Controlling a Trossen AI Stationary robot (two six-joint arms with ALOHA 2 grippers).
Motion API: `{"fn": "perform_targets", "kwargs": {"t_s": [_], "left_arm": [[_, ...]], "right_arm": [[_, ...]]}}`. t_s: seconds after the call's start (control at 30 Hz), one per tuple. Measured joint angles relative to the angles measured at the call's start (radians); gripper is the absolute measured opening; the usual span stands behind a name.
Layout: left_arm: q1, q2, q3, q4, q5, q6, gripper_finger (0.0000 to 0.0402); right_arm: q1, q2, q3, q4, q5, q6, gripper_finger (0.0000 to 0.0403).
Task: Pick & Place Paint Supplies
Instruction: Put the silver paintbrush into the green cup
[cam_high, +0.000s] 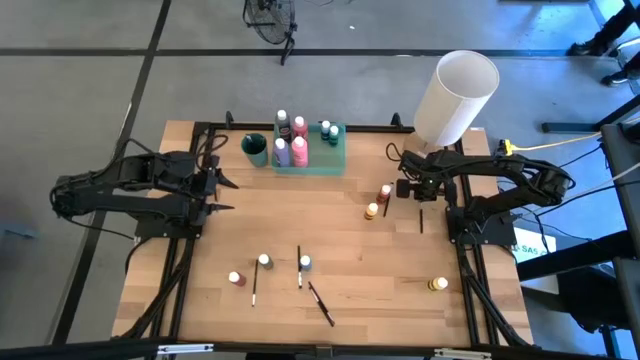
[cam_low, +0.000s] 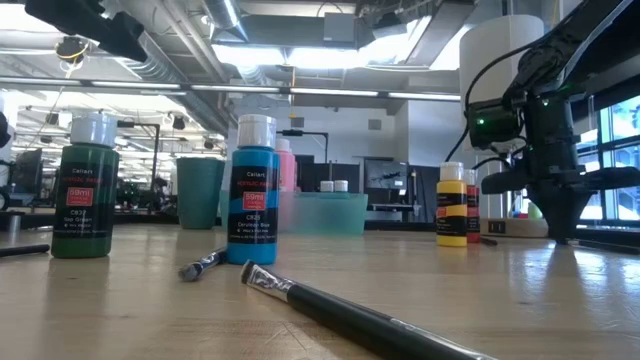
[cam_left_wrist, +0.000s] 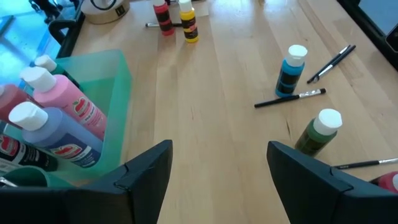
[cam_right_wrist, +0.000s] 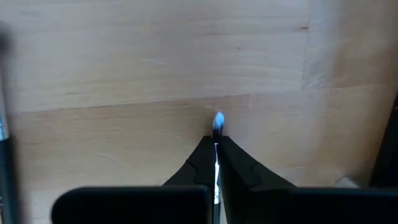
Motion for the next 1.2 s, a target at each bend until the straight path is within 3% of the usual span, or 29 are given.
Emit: {"fn": "perform_targets", "kwargs": {"t_s": [0.6,0.7,0.93,1.2], "left_arm": [[0.000,-0.061,0.001,0.012,0.007,0.010,0.0258],[0.000,-0.075,0.001,0.042,0.062,0.016,0.0258],[0.000,-0.119,0.001,0.076,0.296,0.061,0.0258],[0.000,-0.199,0.001,0.088,0.293,0.064,0.0260]], "right_arm": [[0.175,0.003,0.174,0.006,0.074,-0.049,0.0001],[0.213,0.003,0.228,-0.004,0.103,-0.064,0.0002],[0.281,0.001,0.389,-0.041,0.220,-0.117,0.0003],[0.368,0.001,0.559,-0.094,0.299,-0.180,0.0002]]}}
